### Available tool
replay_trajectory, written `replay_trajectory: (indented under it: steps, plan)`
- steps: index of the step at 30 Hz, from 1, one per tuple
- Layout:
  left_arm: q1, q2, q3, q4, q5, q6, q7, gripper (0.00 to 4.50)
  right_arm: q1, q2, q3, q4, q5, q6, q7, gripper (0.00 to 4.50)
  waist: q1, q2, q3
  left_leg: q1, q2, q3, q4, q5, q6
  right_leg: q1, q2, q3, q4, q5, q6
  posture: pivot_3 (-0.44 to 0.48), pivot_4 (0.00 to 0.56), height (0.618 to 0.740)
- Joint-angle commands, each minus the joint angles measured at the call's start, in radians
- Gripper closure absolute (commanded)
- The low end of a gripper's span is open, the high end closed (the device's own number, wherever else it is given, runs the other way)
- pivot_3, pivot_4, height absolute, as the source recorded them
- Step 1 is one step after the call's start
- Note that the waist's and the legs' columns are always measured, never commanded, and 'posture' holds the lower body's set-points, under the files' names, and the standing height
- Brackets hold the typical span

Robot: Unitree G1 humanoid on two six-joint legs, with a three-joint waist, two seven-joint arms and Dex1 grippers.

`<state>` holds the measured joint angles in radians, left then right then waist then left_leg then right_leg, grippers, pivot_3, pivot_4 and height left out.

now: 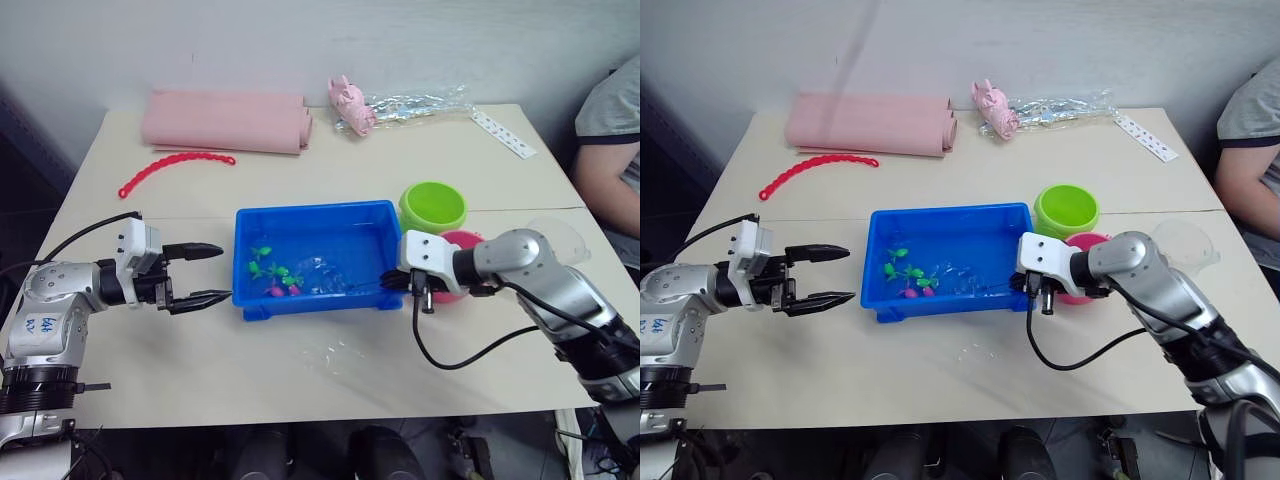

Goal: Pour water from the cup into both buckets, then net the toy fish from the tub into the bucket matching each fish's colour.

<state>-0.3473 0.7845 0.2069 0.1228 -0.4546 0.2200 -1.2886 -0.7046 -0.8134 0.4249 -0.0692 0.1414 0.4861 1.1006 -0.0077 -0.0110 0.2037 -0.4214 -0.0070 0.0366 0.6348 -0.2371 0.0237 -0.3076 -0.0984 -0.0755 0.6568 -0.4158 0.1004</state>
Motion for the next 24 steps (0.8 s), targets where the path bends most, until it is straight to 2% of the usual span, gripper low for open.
replay_trajectory:
  steps: [1, 7, 12, 16, 24]
  plan:
    - [0.007, 0.008, 0.012, -0.049, -0.027, 0.014, 0.011, 0.04, -0.037, 0.033, 0.023, 0.001, -0.01, 0.053, 0.055, 4.5, 0.0, 0.0, 0.0, 0.0, 0.0, 0.0, 0.0, 0.0, 0.0, 0.0, 0.0, 0.0, 0.0, 0.0, 0.0, 0.0, 0.15, 0.74]
    - [0.024, 0.008, 0.016, -0.075, -0.033, 0.029, 0.029, 0.04, -0.058, 0.126, 0.025, 0.036, 0.03, 0.19, 0.086, 4.5, 0.0, 0.0, 0.0, 0.0, 0.0, 0.0, -0.001, 0.0, 0.0, 0.0, 0.0, 0.0, 0.0, 0.0, 0.0, 0.0, 0.15, 0.74]
    - [0.032, 0.012, 0.022, -0.086, -0.037, 0.033, 0.038, 0.04, -0.056, 0.149, 0.038, 0.065, 0.033, 0.262, 0.115, 4.5, 0.001, 0.0, 0.0, 0.0, 0.0, 0.0, -0.002, 0.0, 0.0, 0.0, 0.0, 0.0, -0.001, 0.0, 0.0, 0.0, 0.15, 0.74]
    - [0.033, 0.013, 0.023, -0.089, -0.038, 0.036, 0.042, 0.04, -0.056, 0.196, 0.006, 0.077, 0.077, 0.363, 0.102, 4.5, 0.001, 0.0, 0.0, 0.0, 0.0, 0.0, -0.002, 0.0, 0.0, 0.0, 0.0, 0.0, -0.001, 0.0, 0.0, 0.0, 0.15, 0.74]
    - [0.024, 0.015, 0.019, -0.088, -0.037, 0.04, 0.044, 0.04, -0.078, 0.223, -0.044, 0.101, 0.128, 0.448, 0.093, 4.5, 0.0, 0.0, 0.0, 0.0, 0.0, 0.0, -0.002, 0.0, -0.001, -0.001, 0.0, 0.0, -0.001, 0.0, 0.0, 0.0, 0.15, 0.74]
